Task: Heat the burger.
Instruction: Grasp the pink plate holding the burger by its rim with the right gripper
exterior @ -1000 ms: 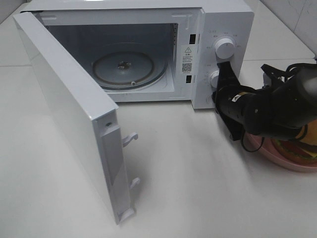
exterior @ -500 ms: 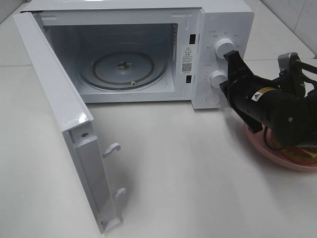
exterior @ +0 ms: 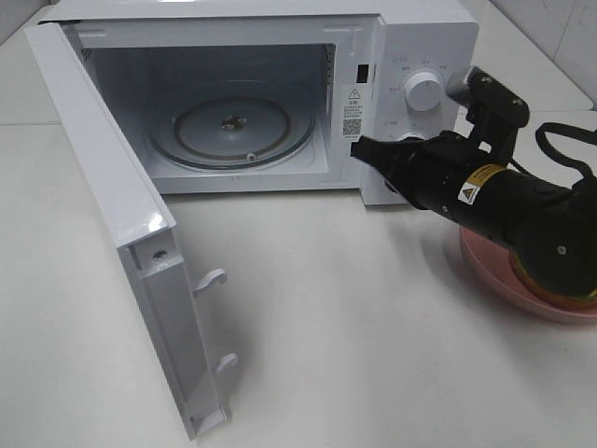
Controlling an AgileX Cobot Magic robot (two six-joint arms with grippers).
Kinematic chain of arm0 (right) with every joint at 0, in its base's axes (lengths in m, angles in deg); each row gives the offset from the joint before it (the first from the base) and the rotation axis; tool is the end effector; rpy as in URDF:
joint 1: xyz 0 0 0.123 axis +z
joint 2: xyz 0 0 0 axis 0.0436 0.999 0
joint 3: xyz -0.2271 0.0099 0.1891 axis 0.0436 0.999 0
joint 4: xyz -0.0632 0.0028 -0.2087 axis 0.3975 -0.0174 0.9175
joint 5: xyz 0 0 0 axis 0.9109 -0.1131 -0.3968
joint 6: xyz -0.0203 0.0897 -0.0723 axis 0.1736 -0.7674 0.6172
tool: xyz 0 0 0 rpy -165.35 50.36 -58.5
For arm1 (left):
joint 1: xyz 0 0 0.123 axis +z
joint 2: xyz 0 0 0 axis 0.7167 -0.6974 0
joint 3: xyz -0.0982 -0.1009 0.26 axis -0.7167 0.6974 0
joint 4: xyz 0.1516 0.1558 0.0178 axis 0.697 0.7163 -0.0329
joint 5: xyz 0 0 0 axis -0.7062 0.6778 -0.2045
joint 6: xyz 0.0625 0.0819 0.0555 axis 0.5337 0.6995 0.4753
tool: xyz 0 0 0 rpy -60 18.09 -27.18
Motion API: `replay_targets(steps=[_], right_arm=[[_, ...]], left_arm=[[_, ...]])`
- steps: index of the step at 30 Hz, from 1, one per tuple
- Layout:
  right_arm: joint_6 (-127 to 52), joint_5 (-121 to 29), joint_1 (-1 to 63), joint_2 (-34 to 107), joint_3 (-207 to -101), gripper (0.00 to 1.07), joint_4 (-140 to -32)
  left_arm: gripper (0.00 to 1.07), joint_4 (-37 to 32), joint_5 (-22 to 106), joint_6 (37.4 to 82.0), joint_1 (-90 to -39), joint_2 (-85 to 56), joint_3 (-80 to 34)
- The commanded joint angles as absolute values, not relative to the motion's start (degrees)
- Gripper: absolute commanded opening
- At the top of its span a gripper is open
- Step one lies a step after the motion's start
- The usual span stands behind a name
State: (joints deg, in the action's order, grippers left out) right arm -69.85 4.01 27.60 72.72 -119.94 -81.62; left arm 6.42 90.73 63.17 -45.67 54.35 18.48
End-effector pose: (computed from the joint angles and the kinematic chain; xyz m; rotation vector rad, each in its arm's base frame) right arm 0.3024 0.1492 0.1822 -0.0410 1.8442 0.6761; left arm -0.0225 -0.0095 0.2513 0.1297 2.0130 -0.0301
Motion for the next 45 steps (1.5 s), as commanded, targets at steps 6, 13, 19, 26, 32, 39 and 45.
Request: replay_targets(steps=[6,13,19,26,32,39,45], right_arm=[[-54.5,-3.0,27.3,70.1,-120.2,0.05,-72.9],[-57.2,-14.3,27.3,68.5,-121.3,0.05,-64.4],[-61.8,-29.6,27.3,66.5,-124.6,0.06,-62.7],[-64.4,-52.8,27.3,62.9,-131.2,0.07,-63.3],[-57.6,-69.2,27.3,62.4,-136.7,0.07,-71.0],[-44.0,-78.7,27.3,62.4,-140.1,0.12,-85.2],[-40.5,-86.0,27.3,62.5,-142.3,0.30,-90.4]], left_arm=[[0.00,6.2,90.4,63.2,-45.6,55.6,18.6],[0.00,6.2,90.4,63.2,-45.6,55.6,18.6],[0.00,6.2,90.4,63.2,-45.6,55.6,18.6],[0.00,6.2,90.4,63.2,-45.6,55.6,18.6],[0.00,6.2,90.4,63.2,-45.6,55.6,18.6],[0.00,6.2,90.4,63.2,-45.6,55.5,18.6],[0.00,6.2,90.4,63.2,-45.6,55.5,18.6]])
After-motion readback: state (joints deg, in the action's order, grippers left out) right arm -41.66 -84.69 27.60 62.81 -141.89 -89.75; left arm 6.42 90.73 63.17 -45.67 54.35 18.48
